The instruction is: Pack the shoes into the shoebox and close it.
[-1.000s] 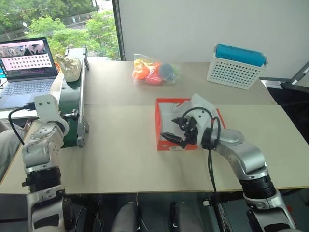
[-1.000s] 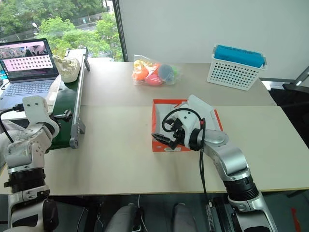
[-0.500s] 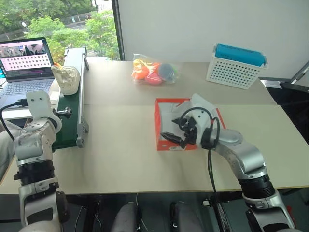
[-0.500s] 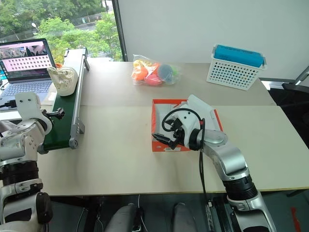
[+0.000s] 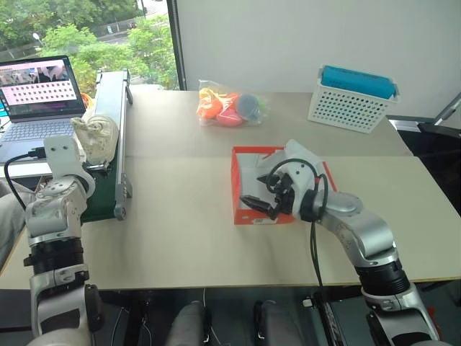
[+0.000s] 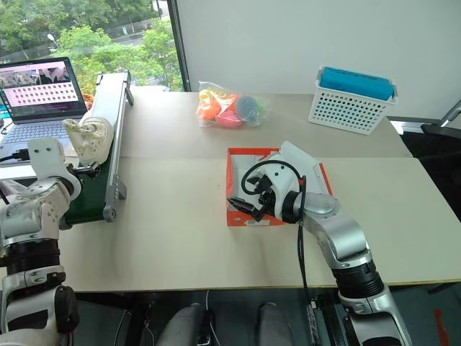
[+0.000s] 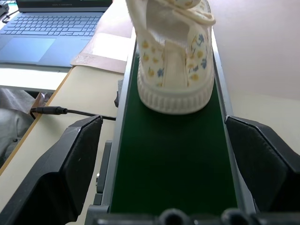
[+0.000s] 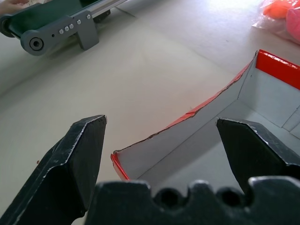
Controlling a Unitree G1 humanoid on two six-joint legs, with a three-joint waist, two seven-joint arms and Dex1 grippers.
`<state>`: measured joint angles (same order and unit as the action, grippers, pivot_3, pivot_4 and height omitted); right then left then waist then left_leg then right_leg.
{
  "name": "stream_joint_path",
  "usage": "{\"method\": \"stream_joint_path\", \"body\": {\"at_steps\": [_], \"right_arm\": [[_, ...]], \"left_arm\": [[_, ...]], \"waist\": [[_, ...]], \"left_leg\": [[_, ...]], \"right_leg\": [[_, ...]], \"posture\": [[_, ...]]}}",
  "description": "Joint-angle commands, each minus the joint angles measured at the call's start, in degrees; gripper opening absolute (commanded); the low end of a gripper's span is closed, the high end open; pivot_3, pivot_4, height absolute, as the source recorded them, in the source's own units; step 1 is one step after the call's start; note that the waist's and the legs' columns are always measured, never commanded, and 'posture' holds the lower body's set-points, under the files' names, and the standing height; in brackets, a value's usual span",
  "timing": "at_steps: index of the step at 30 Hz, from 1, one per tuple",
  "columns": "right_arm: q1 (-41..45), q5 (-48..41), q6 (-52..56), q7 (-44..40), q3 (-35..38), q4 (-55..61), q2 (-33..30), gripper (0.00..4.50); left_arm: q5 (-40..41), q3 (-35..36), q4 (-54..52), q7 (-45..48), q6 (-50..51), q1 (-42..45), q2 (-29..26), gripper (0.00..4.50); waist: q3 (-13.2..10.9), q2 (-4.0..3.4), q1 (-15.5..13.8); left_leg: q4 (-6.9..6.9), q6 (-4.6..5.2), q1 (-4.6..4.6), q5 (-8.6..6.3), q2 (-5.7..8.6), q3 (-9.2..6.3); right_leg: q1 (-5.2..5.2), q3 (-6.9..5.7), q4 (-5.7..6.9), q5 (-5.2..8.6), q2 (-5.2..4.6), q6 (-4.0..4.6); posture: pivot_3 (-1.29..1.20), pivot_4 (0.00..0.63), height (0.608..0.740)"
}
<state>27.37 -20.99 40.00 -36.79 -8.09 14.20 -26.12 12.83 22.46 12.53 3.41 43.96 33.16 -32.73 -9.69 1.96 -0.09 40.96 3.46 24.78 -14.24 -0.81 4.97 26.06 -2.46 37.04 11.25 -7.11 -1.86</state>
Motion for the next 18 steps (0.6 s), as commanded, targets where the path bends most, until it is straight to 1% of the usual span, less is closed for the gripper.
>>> {"method": "stream_joint_path", "body": {"at_steps": [1, 6, 12, 14, 15, 16, 17, 18], "right_arm": [[0.4, -0.8, -1.2, 0.7, 2.6, 2.8, 0.4, 4.45], [0.1, -1.2, -0.9, 1.5, 3.3, 3.4, 0.5, 4.45], [-0.1, -1.1, -0.6, 1.9, 3.8, 3.9, 0.4, 4.45], [0.1, -0.8, -0.6, 2.2, 3.9, 3.8, 0.3, 4.50], [0.3, -0.9, -0.6, 2.3, 3.9, 3.7, 0.3, 4.50], [0.4, -0.9, -0.6, 2.3, 4.0, 3.6, 0.3, 4.50], [0.4, -0.9, -0.6, 2.3, 4.0, 3.6, 0.2, 4.50], [0.5, -0.9, -0.6, 2.4, 4.0, 3.6, 0.2, 4.50]], "left_arm": [[-0.6, -0.4, 1.0, 0.3, -1.8, 1.1, 0.0, 4.50], [-1.3, -2.1, 4.2, 0.8, -2.2, 0.9, 0.3, 4.50], [-1.0, -3.9, 3.5, 1.9, -2.0, 0.9, 2.4, 4.50], [-1.0, -3.6, 2.9, 1.6, -2.5, 1.2, 2.9, 3.96], [-0.9, -3.3, 2.5, 1.5, -2.7, 1.5, 3.1, 3.78], [-0.8, -3.1, 2.2, 1.3, -2.7, 1.6, 3.2, 3.38], [-0.7, -2.9, 1.9, 1.2, -2.9, 1.8, 3.4, 3.13], [0.0, -2.0, 1.3, 1.1, -3.6, 2.1, 3.9, 2.96]], "waist": [[0.0, 0.00, 0.0], [0.0, 0.01, 0.0], [0.0, 0.01, -0.2], [0.0, 0.01, -0.4], [0.0, 0.01, -0.6], [0.0, 0.01, -0.7], [0.0, 0.01, -0.8], [0.0, 0.01, -0.8]], "left_leg": [[0.00, 0.00, 0.00, 0.00, 0.00, 0.00], [0.00, 0.01, 0.00, 0.00, 0.00, 0.01], [0.01, 0.02, 0.01, -0.01, 0.00, 0.01], [0.00, 0.02, 0.00, -0.01, 0.01, 0.01], [0.01, 0.02, 0.00, -0.01, 0.01, 0.01], [0.01, 0.02, 0.00, -0.01, 0.01, 0.00], [0.01, 0.02, -0.01, -0.01, 0.02, -0.02], [0.01, 0.03, -0.01, -0.01, 0.03, -0.02]], "right_leg": [[0.00, 0.00, 0.00, 0.00, 0.00, 0.00], [0.00, 0.00, 0.01, 0.00, 0.00, 0.00], [0.00, 0.00, 0.01, 0.00, -0.01, 0.00], [0.00, 0.00, 0.02, 0.00, -0.01, 0.00], [0.00, 0.00, 0.02, 0.00, -0.02, 0.00], [-0.01, -0.01, 0.02, 0.00, -0.02, 0.00], [-0.03, -0.02, 0.03, 0.00, -0.03, 0.00], [-0.03, -0.02, 0.04, 0.00, -0.04, 0.00]], "posture": [[0.00, 0.150, 0.699], [0.00, 0.150, 0.699], [0.00, 0.150, 0.699], [0.00, 0.150, 0.699], [0.00, 0.150, 0.699], [0.00, 0.150, 0.699], [0.00, 0.150, 0.699], [0.00, 0.150, 0.699]]}}
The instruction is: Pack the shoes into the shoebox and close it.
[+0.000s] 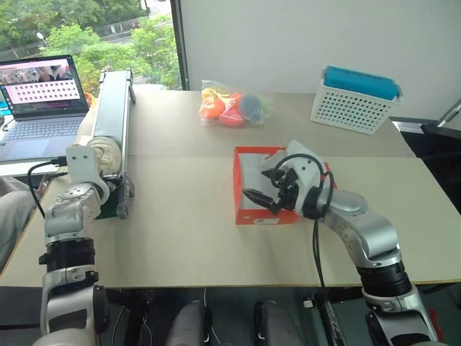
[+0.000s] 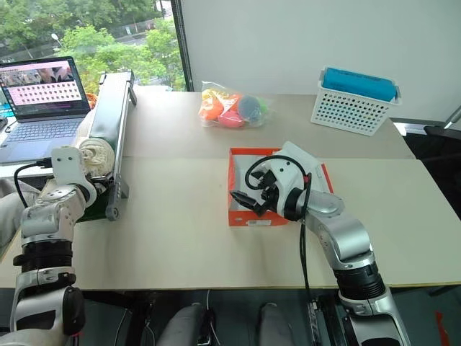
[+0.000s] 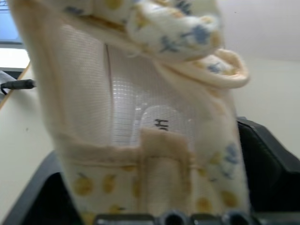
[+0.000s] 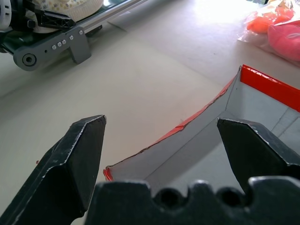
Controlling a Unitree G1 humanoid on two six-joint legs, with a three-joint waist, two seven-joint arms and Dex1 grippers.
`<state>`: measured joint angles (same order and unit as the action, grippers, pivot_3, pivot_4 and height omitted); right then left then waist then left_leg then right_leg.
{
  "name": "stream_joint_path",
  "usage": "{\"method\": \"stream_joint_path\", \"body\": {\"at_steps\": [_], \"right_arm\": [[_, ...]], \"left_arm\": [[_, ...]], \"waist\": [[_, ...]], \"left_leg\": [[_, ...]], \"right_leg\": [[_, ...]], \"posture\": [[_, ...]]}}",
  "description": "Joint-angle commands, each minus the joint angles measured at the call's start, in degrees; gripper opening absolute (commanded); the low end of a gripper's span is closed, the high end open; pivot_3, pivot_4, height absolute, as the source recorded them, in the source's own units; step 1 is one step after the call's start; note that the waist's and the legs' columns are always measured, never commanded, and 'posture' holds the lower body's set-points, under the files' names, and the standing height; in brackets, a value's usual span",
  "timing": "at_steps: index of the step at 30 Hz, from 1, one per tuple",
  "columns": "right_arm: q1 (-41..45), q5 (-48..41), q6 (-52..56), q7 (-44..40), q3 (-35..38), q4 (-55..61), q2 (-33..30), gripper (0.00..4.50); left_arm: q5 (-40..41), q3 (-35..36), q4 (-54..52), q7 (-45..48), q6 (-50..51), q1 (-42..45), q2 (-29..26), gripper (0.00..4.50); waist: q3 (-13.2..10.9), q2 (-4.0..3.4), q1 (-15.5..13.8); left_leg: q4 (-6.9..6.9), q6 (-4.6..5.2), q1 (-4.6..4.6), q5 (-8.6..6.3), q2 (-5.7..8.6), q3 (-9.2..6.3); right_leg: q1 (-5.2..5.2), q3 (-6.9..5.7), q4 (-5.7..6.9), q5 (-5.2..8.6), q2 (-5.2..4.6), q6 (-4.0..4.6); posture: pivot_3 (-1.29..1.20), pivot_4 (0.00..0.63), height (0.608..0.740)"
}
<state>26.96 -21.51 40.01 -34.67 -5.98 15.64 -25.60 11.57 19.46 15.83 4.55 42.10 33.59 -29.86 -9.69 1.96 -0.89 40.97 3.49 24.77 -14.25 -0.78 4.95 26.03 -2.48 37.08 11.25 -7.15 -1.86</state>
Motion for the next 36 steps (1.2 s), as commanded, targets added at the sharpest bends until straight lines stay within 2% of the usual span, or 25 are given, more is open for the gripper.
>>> {"method": "stream_joint_path", "body": {"at_steps": [1, 5, 8, 10, 14, 18, 25, 32, 33, 35, 36], "right_arm": [[1.0, -0.4, -0.6, 0.3, 1.9, 2.0, -0.3, 4.50], [1.5, -0.1, -0.7, 0.4, 1.7, 1.3, -0.2, 4.50], [3.7, -0.9, 1.2, 3.0, 2.8, -1.0, 2.2, 4.50], [7.5, -4.8, 5.3, 6.8, 7.2, -4.2, 6.3, 4.50], [18.7, -17.9, 16.3, 18.7, 21.7, -13.7, 18.3, 4.50], [24.8, -22.7, 24.3, 24.3, 24.9, -18.2, 24.1, 4.50], [26.1, -23.3, 28.3, 29.0, 24.5, -20.3, 26.6, 4.50], [24.7, -23.3, 26.6, 32.0, 26.3, -20.3, 27.6, 4.50], [24.5, -23.1, 26.4, 32.1, 26.3, -19.9, 27.4, 3.99], [24.2, -22.9, 26.1, 32.0, 25.9, -19.2, 27.1, 3.55], [24.1, -23.1, 26.2, 32.1, 25.8, -18.7, 27.0, 3.14]], "left_arm": [[2.1, 2.0, -3.2, 0.1, -4.1, 2.2, 1.9, 2.85], [6.3, 3.6, -10.2, 3.2, -11.8, 3.0, 5.7, 2.85], [11.9, 0.7, -19.2, 7.8, -10.9, 1.4, 10.2, 2.85], [13.6, -4.3, -24.0, 11.0, -8.4, -0.9, 11.9, 2.85], [13.4, -12.3, -29.0, 13.4, -6.8, -5.2, 14.4, 2.85], [14.1, -16.3, -31.0, 13.8, -5.9, -6.2, 17.1, 2.85], [13.4, -18.8, -30.6, 13.7, -6.0, -5.3, 19.5, 2.85], [13.2, -19.5, -30.6, 14.1, -6.1, -5.4, 19.5, 2.85], [13.1, -19.6, -30.5, 14.2, -6.1, -5.4, 19.4, 2.83], [12.7, -19.9, -30.4, 14.3, -6.3, -5.4, 19.0, 2.83], [12.6, -19.9, -30.3, 14.2, -6.4, -5.4, 19.1, 2.83]], "waist": [[0.0, 0.00, -0.1], [0.0, 0.09, 0.0], [-0.1, 0.16, 0.2], [-0.1, 0.16, 0.4], [-0.1, 0.11, 1.0], [-0.1, 0.10, 1.7], [-0.1, 0.08, 1.6], [-0.1, 0.08, 1.7], [-0.1, 0.08, 1.7], [-0.1, 0.08, 1.7], [-0.1, 0.08, 1.7]], "left_leg": [[0.00, 0.00, 0.00, 0.00, 0.00, -0.01], [0.02, 0.00, 0.09, 0.00, 0.00, -0.04], [0.09, -0.30, 0.40, 0.18, -0.01, -0.06], [0.08, -0.30, 0.42, 0.18, 0.02, -0.04], [0.06, -0.29, 0.31, 0.18, -0.02, 0.01], [-0.03, -0.06, 0.25, 0.06, -0.10, -0.08], [-0.02, 0.04, 0.33, 0.02, -0.05, -0.08], [-0.03, 0.05, 0.34, 0.02, -0.05, -0.09], [-0.03, 0.05, 0.34, 0.02, -0.05, -0.09], [-0.02, 0.05, 0.34, 0.02, -0.05, -0.09], [-0.03, 0.05, 0.34, 0.02, -0.05, -0.09]], "right_leg": [[0.00, 0.00, 0.00, 0.00, 0.00, 0.01], [0.02, -0.05, -0.05, -0.01, -0.01, 0.02], [0.21, -0.12, -0.09, -0.02, -0.04, 0.02], [0.21, -0.13, -0.09, -0.03, -0.08, 0.01], [0.16, -0.03, -0.02, -0.08, -0.03, 0.07], [0.20, -0.08, 0.03, -0.08, 0.16, 0.12], [0.18, -0.06, 0.02, -0.08, 0.17, 0.11], [0.20, -0.07, 0.02, -0.08, 0.19, 0.10], [0.20, -0.07, 0.01, -0.07, 0.19, 0.10], [0.20, -0.07, 0.01, -0.07, 0.19, 0.10], [0.20, -0.07, 0.00, -0.07, 0.19, 0.09]], "posture": [[0.00, 0.150, 0.699], [0.00, 0.150, 0.699], [0.00, 0.150, 0.699], [0.00, 0.150, 0.699], [0.00, 0.150, 0.699], [0.00, 0.150, 0.699], [0.00, 0.150, 0.699], [0.00, 0.150, 0.699], [0.00, 0.150, 0.699], [0.00, 0.150, 0.699], [0.00, 0.150, 0.699]]}}
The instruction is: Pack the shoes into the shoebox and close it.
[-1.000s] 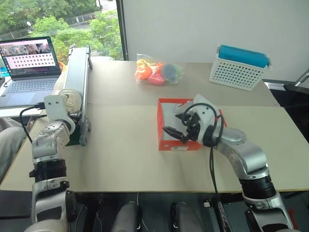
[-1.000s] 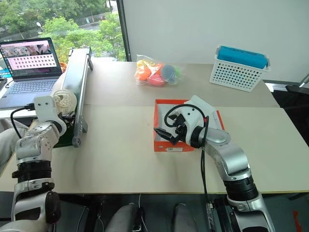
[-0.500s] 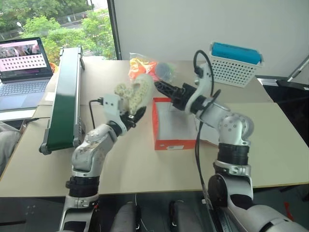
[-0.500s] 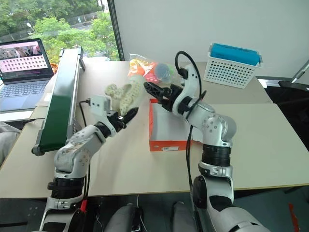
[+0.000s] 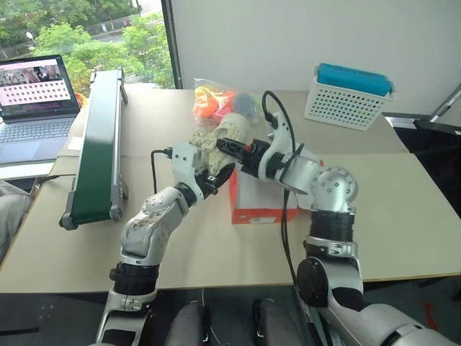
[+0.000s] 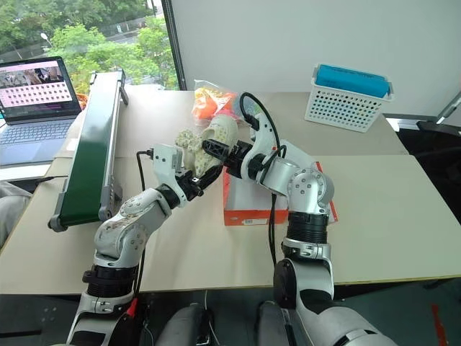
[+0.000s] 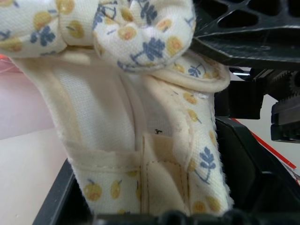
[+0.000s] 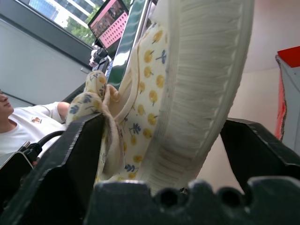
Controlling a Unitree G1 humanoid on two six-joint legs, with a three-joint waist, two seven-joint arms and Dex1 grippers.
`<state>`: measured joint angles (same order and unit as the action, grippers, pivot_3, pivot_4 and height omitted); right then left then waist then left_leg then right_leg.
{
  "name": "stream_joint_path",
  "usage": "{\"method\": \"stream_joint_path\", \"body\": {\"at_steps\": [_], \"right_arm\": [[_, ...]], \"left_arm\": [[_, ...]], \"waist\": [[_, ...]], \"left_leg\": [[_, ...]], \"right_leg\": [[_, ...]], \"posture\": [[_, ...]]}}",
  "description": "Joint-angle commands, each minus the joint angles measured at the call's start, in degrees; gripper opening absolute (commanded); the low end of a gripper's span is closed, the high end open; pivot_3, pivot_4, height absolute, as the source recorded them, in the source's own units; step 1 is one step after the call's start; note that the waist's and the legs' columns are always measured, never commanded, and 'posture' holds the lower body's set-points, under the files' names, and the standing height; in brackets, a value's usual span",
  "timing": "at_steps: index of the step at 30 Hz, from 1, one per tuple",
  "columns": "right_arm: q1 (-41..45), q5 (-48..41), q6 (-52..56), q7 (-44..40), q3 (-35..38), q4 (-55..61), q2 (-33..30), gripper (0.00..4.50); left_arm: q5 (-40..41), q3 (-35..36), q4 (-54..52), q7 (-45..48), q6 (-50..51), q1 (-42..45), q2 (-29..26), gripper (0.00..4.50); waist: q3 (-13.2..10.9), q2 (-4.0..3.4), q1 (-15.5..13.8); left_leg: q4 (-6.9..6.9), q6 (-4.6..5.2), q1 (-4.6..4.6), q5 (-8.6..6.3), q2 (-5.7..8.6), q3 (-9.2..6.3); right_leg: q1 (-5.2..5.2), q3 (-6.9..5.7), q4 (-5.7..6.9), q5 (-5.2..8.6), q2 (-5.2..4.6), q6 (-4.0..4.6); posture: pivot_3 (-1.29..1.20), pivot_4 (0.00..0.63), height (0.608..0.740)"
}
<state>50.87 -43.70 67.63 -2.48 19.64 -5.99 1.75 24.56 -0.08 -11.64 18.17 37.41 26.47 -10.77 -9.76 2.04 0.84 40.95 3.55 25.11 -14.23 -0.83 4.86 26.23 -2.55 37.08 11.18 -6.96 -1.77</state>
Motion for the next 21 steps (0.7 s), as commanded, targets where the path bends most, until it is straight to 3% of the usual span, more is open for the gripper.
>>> {"method": "stream_joint_path", "body": {"at_steps": [1, 5, 10, 11, 14, 21], "right_arm": [[0.2, -1.1, -1.3, -0.1, 0.1, 3.2, -0.3, 2.77], [0.2, -1.2, -1.0, 0.7, 0.1, 3.2, 0.2, 1.52], [-0.5, -0.5, -1.5, 0.9, -0.8, 2.9, 0.2, 1.52], [-0.7, -0.3, -2.1, 1.4, -0.7, 3.0, 0.4, 1.49], [-0.8, 0.9, -4.7, 3.3, 0.4, 3.2, 0.3, 1.49], [4.3, 6.3, -6.3, 9.9, 5.2, -2.4, -11.2, 1.49]], "left_arm": [[-0.4, -0.4, -2.7, 0.5, -1.7, 1.7, 0.0, 2.83], [-1.8, -1.2, -2.0, 0.2, -1.5, 1.8, -0.3, 2.83], [-2.9, -1.3, -1.5, 0.1, -2.8, 2.0, 0.4, 2.83], [-3.1, -2.0, -2.0, 0.8, -2.8, 1.9, 0.1, 3.60], [-2.6, -2.6, -3.0, 1.9, -1.4, 1.5, -0.3, 4.47], [-3.9, -4.1, -4.7, 4.9, -1.3, -2.7, -4.1, 4.47]], "waist": [[0.0, 0.00, 0.0], [0.0, 0.00, 0.0], [0.0, 0.00, 0.0], [0.0, 0.00, 0.0], [0.0, -0.01, 0.0], [0.0, -0.04, -0.6]], "left_leg": [[0.00, 0.00, 0.00, 0.00, 0.00, 0.00], [0.00, 0.00, 0.00, 0.00, 0.00, 0.00], [0.00, 0.00, 0.00, 0.00, 0.00, 0.00], [-0.01, 0.00, 0.00, 0.00, 0.00, 0.00], [-0.01, 0.00, 0.00, 0.00, 0.00, 0.00], [0.00, 0.03, 0.04, 0.01, 0.05, -0.02]], "right_leg": [[0.00, 0.00, 0.00, 0.00, 0.00, 0.00], [0.00, 0.00, 0.00, 0.00, 0.00, 0.00], [0.00, 0.00, -0.01, 0.00, 0.01, -0.01], [0.00, 0.00, -0.01, 0.00, 0.01, -0.01], [0.01, 0.00, -0.02, 0.01, 0.01, -0.01], [0.00, -0.01, -0.07, 0.03, -0.04, -0.04]], "posture": [[0.00, 0.150, 0.699], [0.00, 0.150, 0.699], [0.00, 0.150, 0.699], [0.00, 0.150, 0.699], [0.00, 0.150, 0.699], [0.00, 0.150, 0.699]]}}
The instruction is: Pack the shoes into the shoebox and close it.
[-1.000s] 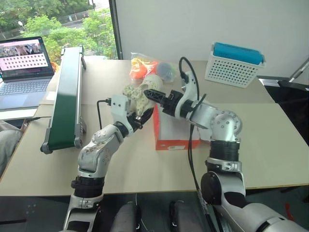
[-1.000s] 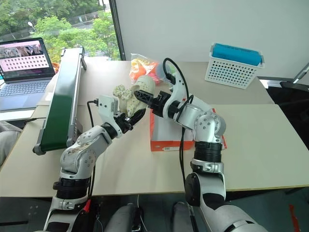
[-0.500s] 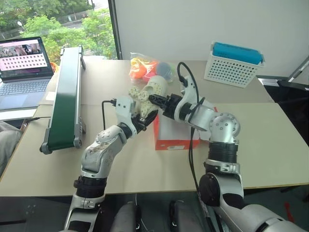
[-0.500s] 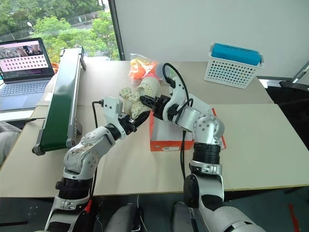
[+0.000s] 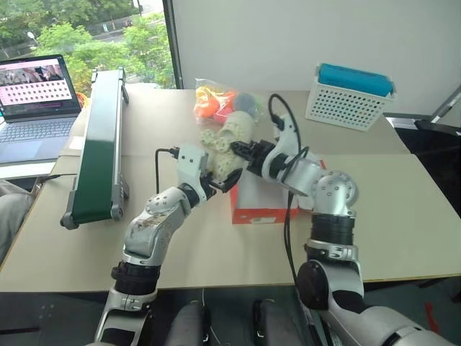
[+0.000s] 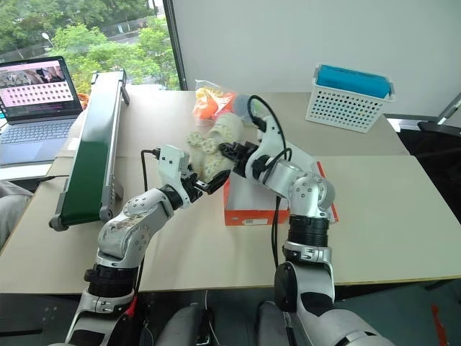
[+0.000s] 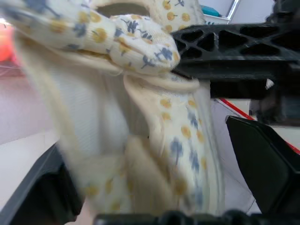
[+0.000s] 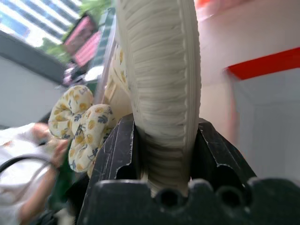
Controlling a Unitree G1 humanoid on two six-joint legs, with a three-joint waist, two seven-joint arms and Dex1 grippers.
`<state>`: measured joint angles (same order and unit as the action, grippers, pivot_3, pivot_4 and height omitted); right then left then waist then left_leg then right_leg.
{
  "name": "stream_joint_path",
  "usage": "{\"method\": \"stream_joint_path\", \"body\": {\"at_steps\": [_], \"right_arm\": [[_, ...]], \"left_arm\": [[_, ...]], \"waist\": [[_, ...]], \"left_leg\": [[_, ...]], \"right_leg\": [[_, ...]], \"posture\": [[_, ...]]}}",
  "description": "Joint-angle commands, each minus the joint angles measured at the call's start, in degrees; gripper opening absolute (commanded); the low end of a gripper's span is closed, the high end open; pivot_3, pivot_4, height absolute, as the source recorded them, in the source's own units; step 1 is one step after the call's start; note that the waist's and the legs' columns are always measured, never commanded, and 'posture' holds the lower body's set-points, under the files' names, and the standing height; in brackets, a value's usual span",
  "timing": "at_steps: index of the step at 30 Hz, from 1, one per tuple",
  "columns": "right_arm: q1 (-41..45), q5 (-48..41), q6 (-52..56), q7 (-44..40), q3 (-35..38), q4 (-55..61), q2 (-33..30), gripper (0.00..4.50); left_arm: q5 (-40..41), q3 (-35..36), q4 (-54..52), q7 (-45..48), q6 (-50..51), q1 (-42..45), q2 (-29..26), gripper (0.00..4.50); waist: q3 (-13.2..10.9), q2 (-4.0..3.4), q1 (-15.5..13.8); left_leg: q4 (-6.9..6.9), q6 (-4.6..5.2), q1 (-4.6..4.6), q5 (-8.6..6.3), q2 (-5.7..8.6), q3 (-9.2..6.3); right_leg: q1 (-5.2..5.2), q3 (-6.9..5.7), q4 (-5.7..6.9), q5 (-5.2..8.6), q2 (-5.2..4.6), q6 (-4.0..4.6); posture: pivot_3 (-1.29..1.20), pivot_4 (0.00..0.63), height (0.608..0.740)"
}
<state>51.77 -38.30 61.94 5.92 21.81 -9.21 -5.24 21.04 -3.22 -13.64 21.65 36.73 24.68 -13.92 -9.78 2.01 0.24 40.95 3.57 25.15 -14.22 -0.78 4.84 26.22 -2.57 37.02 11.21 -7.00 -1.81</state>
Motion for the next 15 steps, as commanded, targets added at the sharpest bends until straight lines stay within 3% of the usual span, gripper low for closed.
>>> {"method": "stream_joint_path", "body": {"at_steps": [1, 8, 11, 15], "right_arm": [[4.2, 0.4, 1.4, 2.2, 3.8, 0.8, -5.4, 1.49], [6.9, -0.3, 22.8, 2.2, 4.3, 1.2, -10.7, 1.49], [5.7, 1.7, 24.6, 0.8, 2.9, 0.5, -11.2, 1.49], [2.9, 6.2, 22.2, -2.4, -4.3, -3.0, -14.3, 1.49]], "left_arm": [[-0.4, -1.1, -3.1, 1.6, -0.7, -1.3, -1.2, 4.47], [0.2, -5.0, -6.9, 11.0, -2.7, -4.2, -7.0, 4.47], [0.0, -6.4, -7.7, 15.2, -3.2, -4.9, -10.3, 4.47], [-1.2, -7.8, -8.0, 20.1, -4.8, -5.5, -14.7, 4.47]], "waist": [[0.0, -0.01, 0.0], [0.0, -0.14, 1.6], [0.0, -0.25, 1.8], [0.0, -0.25, 1.5]], "left_leg": [[-0.01, 0.00, 0.02, 0.00, 0.00, 0.01], [-0.10, -0.01, -0.01, 0.01, -0.10, 0.06], [-0.09, 0.00, -0.03, 0.01, -0.08, 0.05], [-0.09, 0.04, -0.02, -0.01, -0.06, 0.04]], "right_leg": [[0.01, 0.01, -0.01, 0.00, 0.00, 0.00], [0.09, 0.09, 0.03, 0.01, 0.07, 0.03], [0.08, 0.13, 0.04, 0.01, 0.07, 0.04], [0.08, 0.11, -0.01, 0.03, 0.07, 0.01]], "posture": [[0.00, 0.150, 0.699], [0.00, 0.150, 0.699], [0.00, 0.150, 0.699], [0.00, 0.150, 0.699]]}}
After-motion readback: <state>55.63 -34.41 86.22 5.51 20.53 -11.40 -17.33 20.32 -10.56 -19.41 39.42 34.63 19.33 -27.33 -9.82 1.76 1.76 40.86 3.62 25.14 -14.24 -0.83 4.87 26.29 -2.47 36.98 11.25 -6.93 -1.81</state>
